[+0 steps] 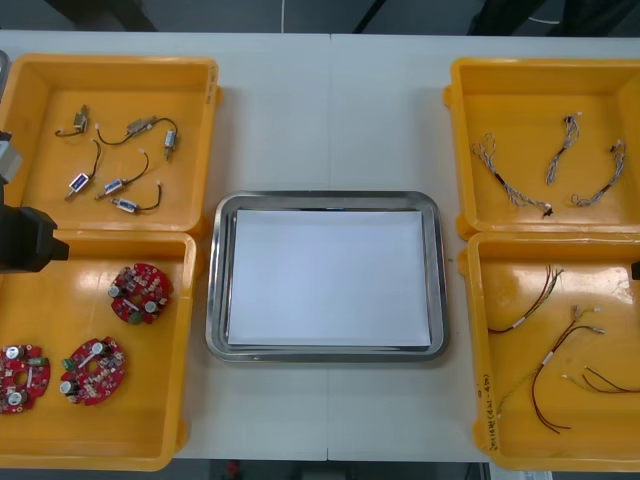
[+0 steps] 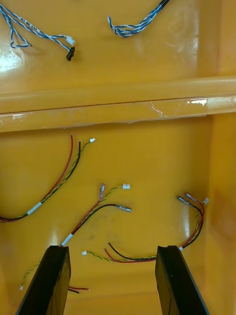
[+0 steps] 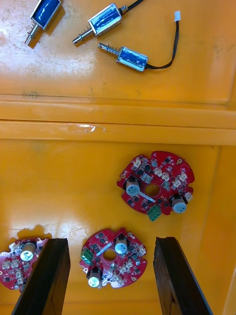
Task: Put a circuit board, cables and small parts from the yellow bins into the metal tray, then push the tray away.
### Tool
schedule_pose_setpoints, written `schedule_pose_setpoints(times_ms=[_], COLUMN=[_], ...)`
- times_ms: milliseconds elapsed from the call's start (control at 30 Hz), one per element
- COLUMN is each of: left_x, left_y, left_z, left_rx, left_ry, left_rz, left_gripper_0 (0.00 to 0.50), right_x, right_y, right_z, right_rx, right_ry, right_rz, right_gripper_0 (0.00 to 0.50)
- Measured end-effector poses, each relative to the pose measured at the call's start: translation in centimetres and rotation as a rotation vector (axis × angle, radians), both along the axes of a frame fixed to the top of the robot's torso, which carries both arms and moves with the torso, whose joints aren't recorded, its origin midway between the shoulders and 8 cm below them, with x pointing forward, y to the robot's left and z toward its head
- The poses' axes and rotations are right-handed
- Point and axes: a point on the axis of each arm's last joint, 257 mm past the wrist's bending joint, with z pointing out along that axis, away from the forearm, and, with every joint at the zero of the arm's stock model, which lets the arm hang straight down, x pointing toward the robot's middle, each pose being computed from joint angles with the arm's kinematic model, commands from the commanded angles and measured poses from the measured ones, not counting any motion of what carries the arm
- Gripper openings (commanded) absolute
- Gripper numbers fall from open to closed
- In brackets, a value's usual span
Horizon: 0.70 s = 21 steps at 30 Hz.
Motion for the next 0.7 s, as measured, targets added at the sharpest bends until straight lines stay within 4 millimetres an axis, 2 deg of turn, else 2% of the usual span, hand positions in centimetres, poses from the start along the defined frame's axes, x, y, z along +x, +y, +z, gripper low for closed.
schedule_pose_setpoints(times_ms=[700], left_x=[0.0], left_y=[0.0], left_z=[0.0], left_rx=[0.0], left_ry=[0.0], left_rz=[0.0], left_gripper_0=[0.5], right_x=[0.0], right_y=[0.0], right_z=[0.0], right_rx=[0.0], right_ry=[0.0], right_rz=[0.0], right_gripper_0=[0.5])
